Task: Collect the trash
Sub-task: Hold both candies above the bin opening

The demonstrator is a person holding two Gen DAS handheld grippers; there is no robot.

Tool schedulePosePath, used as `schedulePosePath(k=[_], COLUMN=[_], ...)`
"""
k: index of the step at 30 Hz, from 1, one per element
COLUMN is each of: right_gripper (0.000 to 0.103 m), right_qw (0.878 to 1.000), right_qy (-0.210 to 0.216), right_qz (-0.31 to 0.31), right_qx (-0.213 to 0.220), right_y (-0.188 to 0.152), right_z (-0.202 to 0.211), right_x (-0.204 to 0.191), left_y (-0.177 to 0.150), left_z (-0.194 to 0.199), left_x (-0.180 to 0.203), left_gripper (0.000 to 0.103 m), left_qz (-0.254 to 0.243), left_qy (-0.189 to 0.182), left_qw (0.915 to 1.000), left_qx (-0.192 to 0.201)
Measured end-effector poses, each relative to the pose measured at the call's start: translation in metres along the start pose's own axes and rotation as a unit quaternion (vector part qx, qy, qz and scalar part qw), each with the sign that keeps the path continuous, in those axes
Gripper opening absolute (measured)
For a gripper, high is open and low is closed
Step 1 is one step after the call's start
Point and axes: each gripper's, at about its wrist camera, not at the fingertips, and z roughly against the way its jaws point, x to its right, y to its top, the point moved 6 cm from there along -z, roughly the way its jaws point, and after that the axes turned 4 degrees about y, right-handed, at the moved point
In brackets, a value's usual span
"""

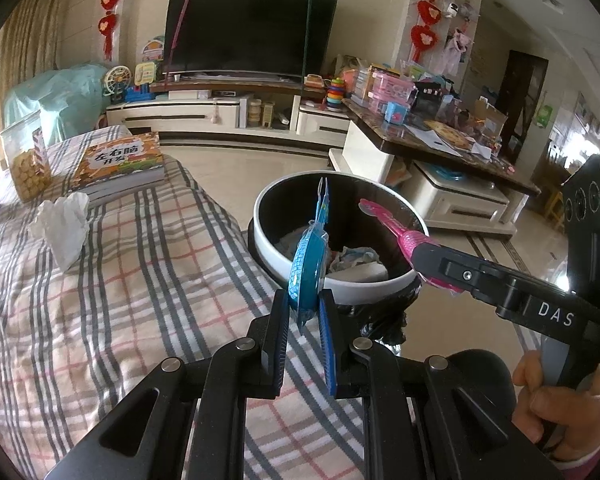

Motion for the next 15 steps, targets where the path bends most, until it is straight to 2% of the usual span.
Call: schedulePosePath(k=[15], right_gripper=[0.043], right_qw=[1.0], right_qy=[-0.009], right_qz=[-0.003], right_qx=[0.005], right_y=[0.008], right_z=[0.002], right_x=[0.012], left_y=[0.009], left_z=[-0.014], left_x=[0.01], left_gripper=[0.013], left_qz=[-0.011], left_qy=[-0.002], left_qw=[0.9999], left_qx=[-0.003])
